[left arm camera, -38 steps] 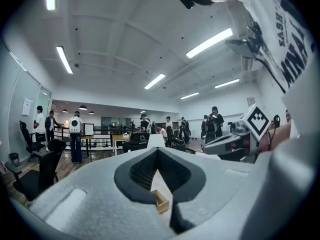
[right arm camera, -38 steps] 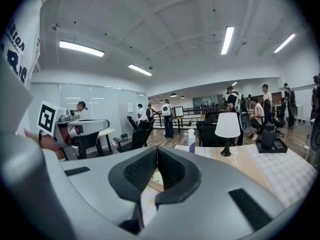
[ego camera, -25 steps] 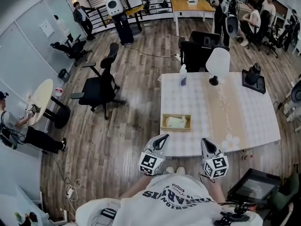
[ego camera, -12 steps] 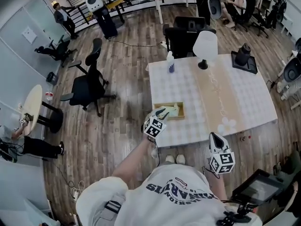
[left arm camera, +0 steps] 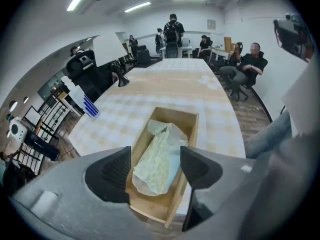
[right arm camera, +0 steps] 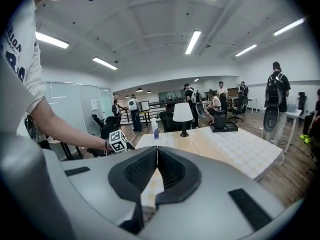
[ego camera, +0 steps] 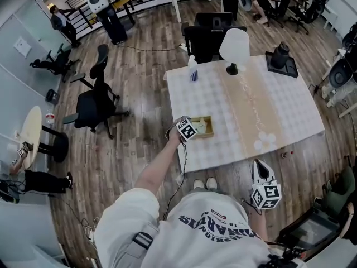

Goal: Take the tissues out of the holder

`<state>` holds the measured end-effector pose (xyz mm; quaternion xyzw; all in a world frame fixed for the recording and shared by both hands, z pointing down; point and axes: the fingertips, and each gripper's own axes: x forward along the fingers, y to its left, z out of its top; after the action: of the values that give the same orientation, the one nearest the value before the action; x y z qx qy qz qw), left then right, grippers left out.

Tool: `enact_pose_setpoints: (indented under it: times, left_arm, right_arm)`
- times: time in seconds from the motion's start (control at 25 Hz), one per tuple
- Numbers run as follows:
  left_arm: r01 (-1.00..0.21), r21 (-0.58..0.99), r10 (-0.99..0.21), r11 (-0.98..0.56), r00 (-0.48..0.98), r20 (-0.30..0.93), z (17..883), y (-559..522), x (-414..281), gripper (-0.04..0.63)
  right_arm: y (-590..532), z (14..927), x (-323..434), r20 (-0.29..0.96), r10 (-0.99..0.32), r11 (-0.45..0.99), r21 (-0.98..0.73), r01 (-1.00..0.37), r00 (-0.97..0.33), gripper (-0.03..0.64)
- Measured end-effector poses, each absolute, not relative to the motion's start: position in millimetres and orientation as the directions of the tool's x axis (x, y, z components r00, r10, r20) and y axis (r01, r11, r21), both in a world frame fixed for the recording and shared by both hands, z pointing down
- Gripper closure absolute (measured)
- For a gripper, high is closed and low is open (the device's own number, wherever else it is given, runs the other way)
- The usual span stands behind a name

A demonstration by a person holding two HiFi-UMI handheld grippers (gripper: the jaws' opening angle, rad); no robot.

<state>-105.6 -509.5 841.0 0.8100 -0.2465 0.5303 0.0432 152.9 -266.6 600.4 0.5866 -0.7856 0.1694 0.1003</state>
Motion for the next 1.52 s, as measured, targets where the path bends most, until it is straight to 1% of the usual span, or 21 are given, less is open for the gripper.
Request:
enact_pose_setpoints:
  times: [0.12,0.28,0.44,0.48,0.52,0.72,1.0,1.16,1.32,1.52]
  left_arm:
    - [-0.412,-0.197,-0.321,-0.889,0.255,0.912,863,-511,-110,0.301]
    - [-0.4,-0.194,-0.295,-0.896,0.209,0.932,886,-516,-106,0.301]
    - [-0.338,-0.194,-0.252,-0.921,0.136,0.958,895,-519,-108,0.304]
    - [-0.324,-0.191,-0.241,-0.927,0.124,0.963,896,-518,-108,0.386]
    - [-0.314,-0.186,-0.234,-0.931,0.123,0.964,898,-516,-107,0.586]
    - [-0.266,-0.206,-0.246,-0.942,0.124,0.961,898,-513,-100,0.592]
    - [-0.259,-0.224,-0.262,-0.94,0.122,0.957,892,-513,-98,0.592]
    - [-0.244,-0.259,-0.292,-0.935,0.112,0.95,883,-520,-96,0.592]
    - [-0.203,-0.309,-0.335,-0.929,0.107,0.936,867,-519,-96,0.592]
    - [-0.21,-0.352,-0.382,-0.912,0.128,0.915,837,-518,-90,0.592]
  right_arm:
    - [-266,601,157,0.36,-0.891,0.238,-0.147,-0.96,-0.276,0.607]
    - [-264,600,162,0.366,-0.892,0.23,-0.135,-0.964,-0.264,0.607]
    - [-264,602,165,0.361,-0.9,0.204,-0.142,-0.968,-0.243,0.607]
    - [-263,603,166,0.363,-0.9,0.203,-0.145,-0.969,-0.242,0.607]
    - [-263,604,166,0.365,-0.899,0.203,-0.145,-0.968,-0.243,0.607]
    - [-264,601,169,0.356,-0.903,0.205,-0.138,-0.969,-0.242,0.607]
    - [-271,597,167,0.35,-0.901,0.221,-0.137,-0.966,-0.256,0.607]
    - [-276,599,161,0.349,-0.897,0.233,-0.146,-0.962,-0.27,0.607]
    - [-277,600,155,0.344,-0.897,0.242,-0.149,-0.959,-0.279,0.607]
    - [-280,600,154,0.341,-0.895,0.249,-0.152,-0.957,-0.287,0.607]
